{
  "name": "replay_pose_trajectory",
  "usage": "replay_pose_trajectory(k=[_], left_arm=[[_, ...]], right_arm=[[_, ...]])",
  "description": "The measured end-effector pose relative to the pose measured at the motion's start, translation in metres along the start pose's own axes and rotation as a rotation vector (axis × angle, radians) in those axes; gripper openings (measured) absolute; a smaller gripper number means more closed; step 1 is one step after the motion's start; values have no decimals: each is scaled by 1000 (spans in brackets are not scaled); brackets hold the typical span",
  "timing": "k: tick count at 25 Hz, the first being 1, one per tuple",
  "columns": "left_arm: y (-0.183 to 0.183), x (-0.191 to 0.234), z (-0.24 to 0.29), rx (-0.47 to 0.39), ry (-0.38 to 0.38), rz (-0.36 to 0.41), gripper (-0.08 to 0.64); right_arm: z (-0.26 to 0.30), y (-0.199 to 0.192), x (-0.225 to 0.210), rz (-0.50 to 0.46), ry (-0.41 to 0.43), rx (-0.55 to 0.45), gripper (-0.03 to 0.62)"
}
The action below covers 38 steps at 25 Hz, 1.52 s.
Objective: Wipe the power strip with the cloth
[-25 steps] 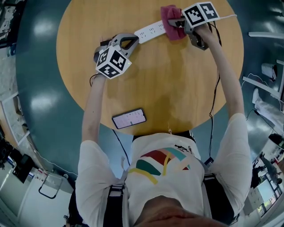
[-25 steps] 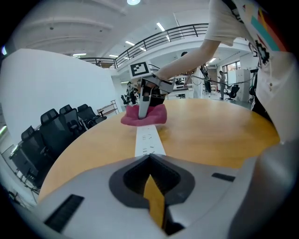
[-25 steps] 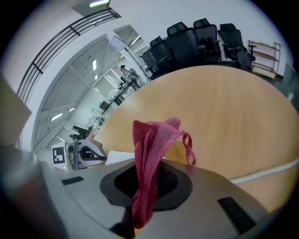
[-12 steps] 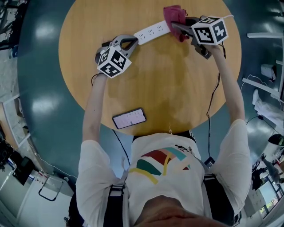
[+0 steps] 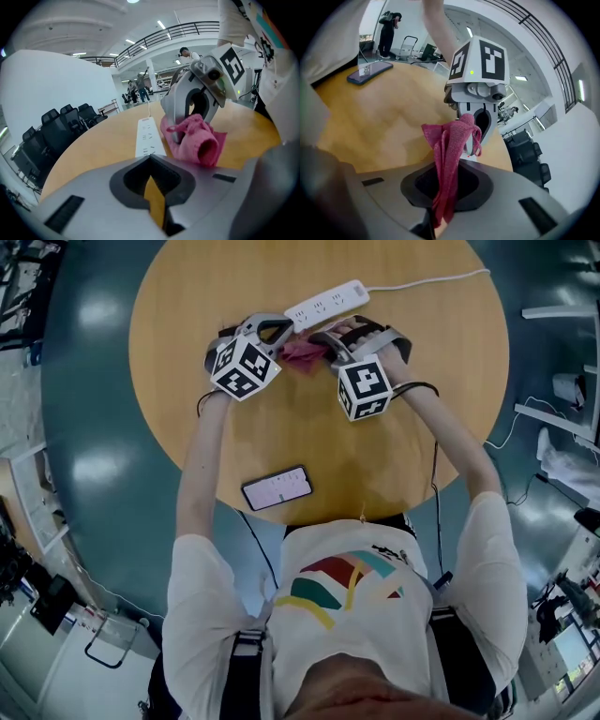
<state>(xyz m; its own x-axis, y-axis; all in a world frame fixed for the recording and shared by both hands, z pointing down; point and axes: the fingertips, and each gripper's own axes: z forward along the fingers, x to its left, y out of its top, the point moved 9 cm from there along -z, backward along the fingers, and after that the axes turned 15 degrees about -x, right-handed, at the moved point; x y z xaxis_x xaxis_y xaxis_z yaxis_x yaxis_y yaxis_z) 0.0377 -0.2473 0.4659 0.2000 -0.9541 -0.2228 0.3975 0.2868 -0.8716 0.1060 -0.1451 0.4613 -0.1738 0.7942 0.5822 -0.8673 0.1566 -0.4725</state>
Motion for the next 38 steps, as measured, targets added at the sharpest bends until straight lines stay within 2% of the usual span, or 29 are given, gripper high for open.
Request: replay_pose_trajectory(k=[4, 8, 15, 18, 23, 27, 31, 33, 36, 37, 38], left_arm=[[-3, -1, 0, 1, -4, 16, 43], [-3, -1, -2, 2, -10, 20, 43], [0, -4, 3, 2, -13, 35, 43], [-3, -5, 1, -2, -14, 41, 43], [-4, -4, 0, -4, -34, 45, 43], [-3, -3, 2, -12, -37, 42, 43], [-4, -6, 5, -18, -34, 35, 43], [-5, -7, 4, -22, -29, 27, 43], [-7, -5, 0, -26, -27, 29, 43], [-7, -5, -1, -28, -24, 32, 43], [-6, -5, 0, -30, -19, 33, 43]], right_arm=[[15, 1, -4, -53, -59, 17, 38], [22, 4, -4, -64, -66, 18, 39], [15, -9, 1, -33, -81, 14, 39], [6, -30, 1, -13, -103, 59, 39], [-24, -87, -4, 42, -161, 199, 38], [-42, -127, -13, -8, -169, 296, 39], [-49, -148, -18, -17, -174, 337, 39], [-56, -147, -24, 5, -196, 324, 38], [-65, -127, -48, 77, -226, 213, 39], [-64, -119, -59, 86, -189, 160, 39], [-60, -110, -71, 84, -115, 107, 38]])
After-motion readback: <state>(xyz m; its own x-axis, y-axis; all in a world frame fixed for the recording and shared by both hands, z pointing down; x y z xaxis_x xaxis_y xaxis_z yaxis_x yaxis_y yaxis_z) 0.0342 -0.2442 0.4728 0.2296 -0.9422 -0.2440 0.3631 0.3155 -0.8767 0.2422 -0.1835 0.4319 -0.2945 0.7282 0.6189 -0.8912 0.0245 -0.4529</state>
